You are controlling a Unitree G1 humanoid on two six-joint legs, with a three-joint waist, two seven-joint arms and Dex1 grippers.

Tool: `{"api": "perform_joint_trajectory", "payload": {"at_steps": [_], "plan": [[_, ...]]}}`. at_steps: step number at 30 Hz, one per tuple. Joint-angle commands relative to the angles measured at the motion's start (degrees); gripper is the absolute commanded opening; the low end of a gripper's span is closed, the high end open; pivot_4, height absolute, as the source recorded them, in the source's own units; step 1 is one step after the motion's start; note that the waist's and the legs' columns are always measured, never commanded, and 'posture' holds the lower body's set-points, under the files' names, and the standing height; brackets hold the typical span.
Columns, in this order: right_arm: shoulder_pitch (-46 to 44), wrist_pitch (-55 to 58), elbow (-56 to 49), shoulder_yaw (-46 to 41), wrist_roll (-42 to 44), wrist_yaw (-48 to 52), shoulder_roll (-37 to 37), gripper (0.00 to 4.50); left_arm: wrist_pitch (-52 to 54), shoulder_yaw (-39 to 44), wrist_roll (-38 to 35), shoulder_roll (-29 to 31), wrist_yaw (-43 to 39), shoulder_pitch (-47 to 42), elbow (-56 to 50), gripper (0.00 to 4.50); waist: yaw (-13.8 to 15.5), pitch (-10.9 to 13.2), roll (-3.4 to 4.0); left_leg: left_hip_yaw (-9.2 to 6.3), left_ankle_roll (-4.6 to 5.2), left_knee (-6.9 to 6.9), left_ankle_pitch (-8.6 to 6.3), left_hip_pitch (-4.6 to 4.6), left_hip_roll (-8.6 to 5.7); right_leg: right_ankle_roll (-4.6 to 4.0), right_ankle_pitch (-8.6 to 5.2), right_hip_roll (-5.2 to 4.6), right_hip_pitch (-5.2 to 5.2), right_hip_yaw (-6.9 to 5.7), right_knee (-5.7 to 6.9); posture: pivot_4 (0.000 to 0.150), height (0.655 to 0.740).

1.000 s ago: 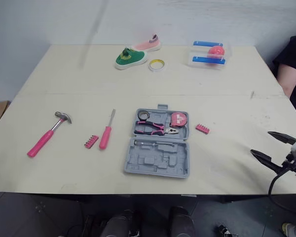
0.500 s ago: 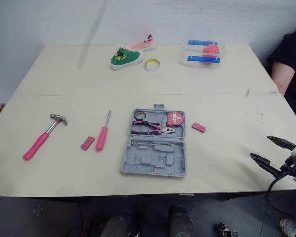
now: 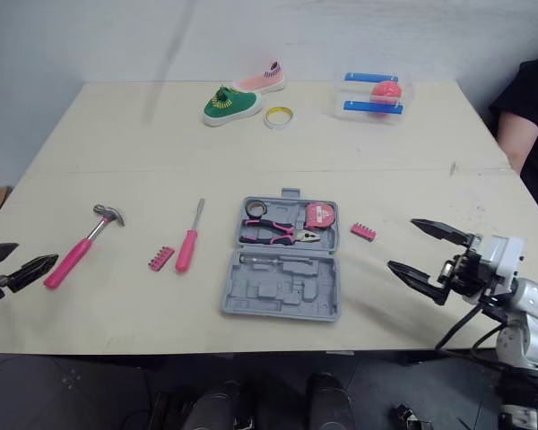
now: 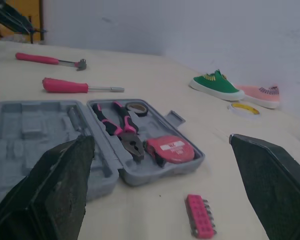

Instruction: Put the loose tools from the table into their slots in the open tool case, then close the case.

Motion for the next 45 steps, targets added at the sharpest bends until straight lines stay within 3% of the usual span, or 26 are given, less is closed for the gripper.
{"api": "perform_joint_trajectory", "payload": {"at_steps": [1,8,20,23,27,31,35,39,45], "plan": [[0.61,5.31,-5.85,0.46,3.53,-0.95,-0.11,4.5,2.77,-3.11,1.65,1.81,0.94,-4.77,3.84,4.48,0.03,0.01,0.01,0.0,-0.01,0.0,0.01,-0.01,0.0,0.0,0.0,-0.01,-0.01,0.0,0.0,0.15,0.74],[0.95,3.68,-10.22,3.84,0.78,-1.08,2.09,4.5,-2.21,-15.25,7.83,2.51,-5.22,-17.66,19.21,4.48,0.07,0.03,-0.03,0.09,-0.16,-0.01,0.07,-0.03,-0.01,0.0,0.0,0.02,-0.06,-0.17,0.0,0.15,0.74],[2.02,5.56,-14.42,4.73,0.91,-2.19,1.8,4.5,-10.27,-24.85,16.09,-0.29,-8.26,-31.51,38.44,4.48,0.1,0.04,-0.12,0.21,-0.04,0.11,0.15,-0.08,-0.05,0.02,0.01,-0.01,-0.09,-0.52,0.18,0.15,0.74],[2.25,6.75,-16.91,4.53,0.81,-3.74,1.36,4.5,-10.91,-28.06,19.24,0.13,-9.94,-29.99,41.15,3.75,0.11,0.04,-0.11,0.21,-0.03,0.17,0.18,-0.04,-0.06,0.04,0.02,-0.04,-0.09,-0.51,0.28,0.15,0.74],[2.82,7.43,-18.5,3.8,0.68,-5.1,0.87,4.5,-9.97,-27.55,18.83,0.31,-11.53,-27.44,41.21,2.16,-0.04,0.0,-0.05,0.23,-0.03,0.13,0.17,0.09,-0.07,0.04,0.02,-0.07,-0.04,-0.31,0.31,0.15,0.74],[3.18,7.7,-18.66,3.5,0.63,-5.74,0.22,4.5,-9.96,-24.12,16.75,0.17,-11.16,-24.32,37.81,0.53,-0.19,-0.05,0.05,0.28,-0.07,0.05,0.15,0.15,-0.05,0.04,0.02,-0.07,-0.05,-0.19,0.29,0.15,0.74],[3.04,7.46,-17.39,3.03,0.31,-5.52,-0.3,4.5,-17.41,-15.99,11.29,-1.19,-10.8,-22.96,29.43,0.53,-0.26,-0.01,0.0,0.36,-0.05,0.05,0.14,0.16,-0.03,0.04,0.02,-0.07,-0.08,-0.12,0.29,0.15,0.74],[2.12,6.04,-13.75,2.28,-0.74,-4.93,-1.12,4.5,-19.4,-10.56,4.6,-2.36,-14.45,-19.35,8.58,0.53,0.21,0.41,-0.73,0.28,-0.08,0.11,0.17,0.0,0.0,0.03,0.02,-0.11,-0.16,-0.19,0.3,0.15,0.74],[1.24,4.82,-10.2,1.93,-1.37,-2.81,-3.05,4.5,-16.79,-15.19,1.54,-1.71,-17.43,-18.8,-11.67,0.53,0.66,0.43,-0.72,0.05,-0.05,0.18,0.13,-0.51,-0.09,0.09,0.09,-0.15,-0.36,-0.36,0.04,0.15,0.74]]}}
